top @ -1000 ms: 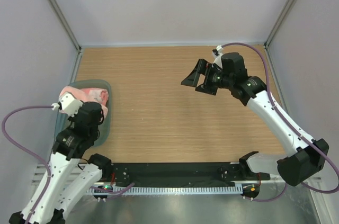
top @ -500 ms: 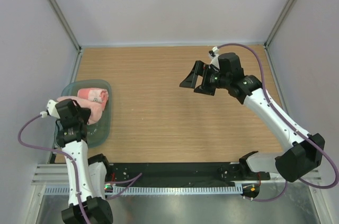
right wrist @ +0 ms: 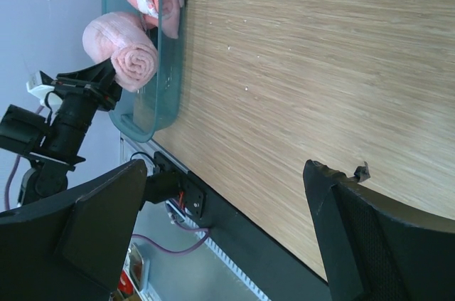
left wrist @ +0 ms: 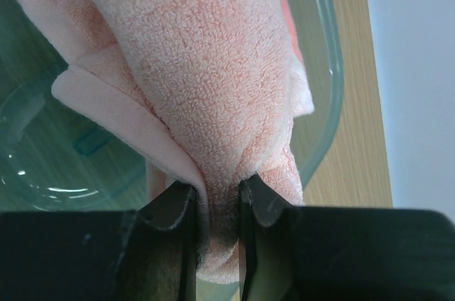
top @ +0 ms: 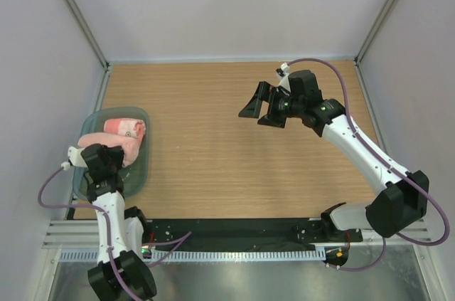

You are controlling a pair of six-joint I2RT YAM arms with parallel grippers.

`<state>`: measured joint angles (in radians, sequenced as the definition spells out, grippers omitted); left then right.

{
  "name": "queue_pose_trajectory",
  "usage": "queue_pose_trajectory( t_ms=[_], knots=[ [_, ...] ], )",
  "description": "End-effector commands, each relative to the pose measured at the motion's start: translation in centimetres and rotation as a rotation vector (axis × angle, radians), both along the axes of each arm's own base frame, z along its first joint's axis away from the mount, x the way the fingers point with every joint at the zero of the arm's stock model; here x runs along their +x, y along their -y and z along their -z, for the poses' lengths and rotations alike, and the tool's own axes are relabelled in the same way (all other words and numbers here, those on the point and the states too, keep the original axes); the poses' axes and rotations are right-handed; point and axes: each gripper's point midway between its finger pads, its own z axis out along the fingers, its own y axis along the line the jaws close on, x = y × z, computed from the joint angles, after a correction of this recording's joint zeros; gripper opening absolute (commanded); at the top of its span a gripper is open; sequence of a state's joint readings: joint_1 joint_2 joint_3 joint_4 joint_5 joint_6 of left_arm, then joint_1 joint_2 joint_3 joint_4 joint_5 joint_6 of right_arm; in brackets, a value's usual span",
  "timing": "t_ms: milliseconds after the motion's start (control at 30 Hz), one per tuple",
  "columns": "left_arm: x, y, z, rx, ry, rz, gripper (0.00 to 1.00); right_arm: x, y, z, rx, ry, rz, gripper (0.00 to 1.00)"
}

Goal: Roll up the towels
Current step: Place the rolled towel into the container

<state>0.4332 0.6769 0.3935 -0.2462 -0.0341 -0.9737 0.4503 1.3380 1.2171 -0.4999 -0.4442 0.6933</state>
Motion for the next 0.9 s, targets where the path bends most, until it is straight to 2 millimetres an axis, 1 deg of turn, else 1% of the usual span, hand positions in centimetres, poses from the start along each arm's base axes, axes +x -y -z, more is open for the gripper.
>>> queue_pose_trajectory(
  t_ms=[0,33,67,100,133,167,200,233,267,300,400,500,567,600,633,700,733,767,800,833,867],
  knots=[
    [1.4,-2.7,-1.8,0.012,0.176,-0.119,0.0,0.4,-0.7,-1.0,0.03,0.044,-0.027,1.0],
    [1.8,-3.0,-2.0,0.025,0.233,-0.124,0.0,0.5,-0.8,-0.6,0.03,0.034,-0.031,1.0],
    [1.8,-3.3,-1.5,0.015,0.245,-0.141,0.0,0.5,-1.0,-0.5,0.03,0.03,-0.035,1.0],
    [2.1,-3.6,-2.3,0.014,0.303,-0.163,0.0,0.6,-1.0,-0.4,0.032,0.025,-0.037,1.0],
    [2.2,-3.8,-2.2,0.013,0.324,-0.177,0.0,0.7,-1.3,0.1,0.032,0.01,-0.047,1.0],
    [1.6,-4.0,-0.5,0.0,0.307,-0.209,0.0,0.6,-1.5,0.2,0.035,0.005,-0.053,1.0],
    [1.7,-4.3,-0.9,-0.001,0.348,-0.226,0.0,0.8,-1.6,0.1,0.037,0.005,-0.055,1.0],
    [1.7,-4.2,-0.5,0.003,0.356,-0.224,0.0,0.9,-1.8,0.2,0.036,0.003,-0.058,1.0],
    [1.7,-3.8,1.0,-0.014,0.33,-0.206,0.0,1.0,-1.8,0.2,0.035,0.004,-0.055,1.0],
    [2.1,-3.8,0.5,-0.004,0.352,-0.19,0.0,1.1,-1.9,0.1,0.036,0.008,-0.057,1.0],
    [3.0,-3.7,1.6,-0.021,0.331,-0.16,0.01,1.2,-2.3,-0.1,0.04,0.009,-0.061,1.0],
    [3.7,-3.4,2.3,-0.05,0.336,-0.144,0.01,1.2,-2.4,-0.4,0.038,0.012,-0.067,1.0],
    [4.0,-3.2,2.5,-0.065,0.338,-0.127,0.05,1.1,-2.4,-0.3,0.036,0.01,-0.065,1.0],
    [4.4,-3.3,2.0,-0.061,0.357,-0.122,0.07,1.1,-2.3,-0.4,0.036,0.01,-0.065,1.0],
    [4.8,-2.4,2.3,-0.097,0.35,-0.076,0.16,0.9,-2.3,-0.4,0.033,0.009,-0.068,1.0],
    [5.0,-1.8,2.7,-0.142,0.329,-0.05,0.33,1.0,-2.2,-0.4,0.03,0.011,-0.068,1.0],
    [5.2,-1.3,2.5,-0.152,0.335,-0.023,0.47,0.8,-2.2,-0.5,0.027,0.01,-0.069,1.0],
    [5.2,-1.2,2.3,-0.156,0.342,-0.018,0.53,0.8,-2.1,-0.5,0.026,0.013,-0.068,1.0],
    [5.0,-1.2,2.4,-0.158,0.339,-0.022,0.63,0.8,-2.0,-0.7,0.025,0.021,-0.066,1.0],
    [5.0,-1.1,2.1,-0.153,0.337,-0.018,0.67,0.7,-1.9,-0.7,0.022,0.017,-0.063,1.0],
    [5.0,-1.3,1.2,-0.135,0.351,-0.019,0.7,0.7,-1.9,-0.8,0.021,0.02,-0.064,1.0]
  ],
)
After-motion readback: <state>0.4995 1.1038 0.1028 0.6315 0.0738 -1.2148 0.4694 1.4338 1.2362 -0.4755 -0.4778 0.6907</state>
